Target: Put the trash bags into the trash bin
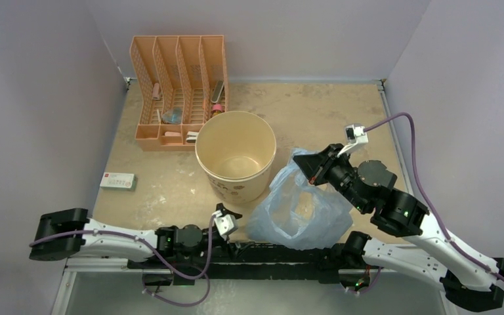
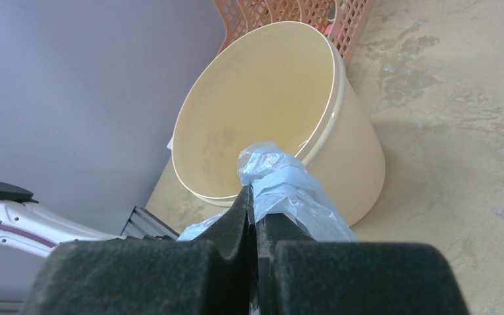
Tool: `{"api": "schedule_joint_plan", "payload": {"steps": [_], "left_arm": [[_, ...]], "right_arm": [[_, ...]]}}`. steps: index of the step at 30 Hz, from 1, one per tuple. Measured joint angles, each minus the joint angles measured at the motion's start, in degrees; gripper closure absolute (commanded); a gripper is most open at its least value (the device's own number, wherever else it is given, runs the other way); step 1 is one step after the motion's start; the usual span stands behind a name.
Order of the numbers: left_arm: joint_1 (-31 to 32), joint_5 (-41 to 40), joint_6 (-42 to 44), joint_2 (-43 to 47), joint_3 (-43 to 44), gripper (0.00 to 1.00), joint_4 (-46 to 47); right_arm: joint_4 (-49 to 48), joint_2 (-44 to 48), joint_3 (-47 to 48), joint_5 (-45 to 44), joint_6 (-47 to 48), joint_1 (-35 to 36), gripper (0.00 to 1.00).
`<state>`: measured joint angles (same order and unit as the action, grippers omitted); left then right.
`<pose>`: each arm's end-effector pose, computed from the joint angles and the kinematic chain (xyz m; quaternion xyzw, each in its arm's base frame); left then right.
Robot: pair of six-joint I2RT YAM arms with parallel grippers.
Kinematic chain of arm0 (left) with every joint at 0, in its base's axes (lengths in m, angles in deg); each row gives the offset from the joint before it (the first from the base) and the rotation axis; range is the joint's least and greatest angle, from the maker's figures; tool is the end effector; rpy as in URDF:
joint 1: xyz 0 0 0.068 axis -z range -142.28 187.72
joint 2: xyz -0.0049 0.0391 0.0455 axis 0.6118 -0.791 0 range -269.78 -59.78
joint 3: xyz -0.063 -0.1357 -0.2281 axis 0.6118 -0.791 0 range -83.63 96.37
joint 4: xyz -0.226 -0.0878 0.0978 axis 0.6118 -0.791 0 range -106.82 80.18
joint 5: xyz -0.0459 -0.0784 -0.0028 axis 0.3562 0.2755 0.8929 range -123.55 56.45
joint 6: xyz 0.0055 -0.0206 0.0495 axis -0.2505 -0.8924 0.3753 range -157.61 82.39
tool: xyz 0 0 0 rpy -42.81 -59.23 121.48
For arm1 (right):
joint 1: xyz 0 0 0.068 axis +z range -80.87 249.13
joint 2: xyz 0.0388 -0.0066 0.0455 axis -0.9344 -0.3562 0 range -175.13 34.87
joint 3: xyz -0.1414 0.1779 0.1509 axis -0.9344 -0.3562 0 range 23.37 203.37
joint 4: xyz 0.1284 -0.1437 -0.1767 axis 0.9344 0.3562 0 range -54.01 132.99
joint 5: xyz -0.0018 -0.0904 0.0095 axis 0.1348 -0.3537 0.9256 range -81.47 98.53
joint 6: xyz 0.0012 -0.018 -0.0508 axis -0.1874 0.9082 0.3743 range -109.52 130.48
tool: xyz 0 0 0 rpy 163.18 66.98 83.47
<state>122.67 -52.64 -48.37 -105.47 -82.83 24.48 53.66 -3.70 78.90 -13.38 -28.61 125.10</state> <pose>0.0255 -0.1557 0.1523 0.3731 0.6690 -0.3816 0.5173 0.0879 0.1065 0.4057 0.0297 0.7105 0.4176 0.5656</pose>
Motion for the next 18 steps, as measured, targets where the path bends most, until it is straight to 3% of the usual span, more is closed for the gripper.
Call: {"api": "schedule_joint_plan", "payload": {"steps": [6,11,15,18], "left_arm": [[0.0,0.8,3.0,-14.3,0.2,0.00,16.9],[-0.1,2.8,3.9,-24.3,2.1,0.06,24.3],[-2.0,7.5,3.7,-26.6,4.0,0.27,28.2],[-5.4,11.7,2.3,-26.4,5.3,0.54,28.3]], "right_arm": [[0.0,0.0,0.0,0.6,-0.3,0.0,1.00],[-0.3,0.0,0.0,1.1,-0.7,0.0,1.00],[-0.4,0.0,0.0,1.9,-0.8,0.0,1.00],[-0.5,0.1,-0.2,2.0,-0.9,0.0,1.00]]}}
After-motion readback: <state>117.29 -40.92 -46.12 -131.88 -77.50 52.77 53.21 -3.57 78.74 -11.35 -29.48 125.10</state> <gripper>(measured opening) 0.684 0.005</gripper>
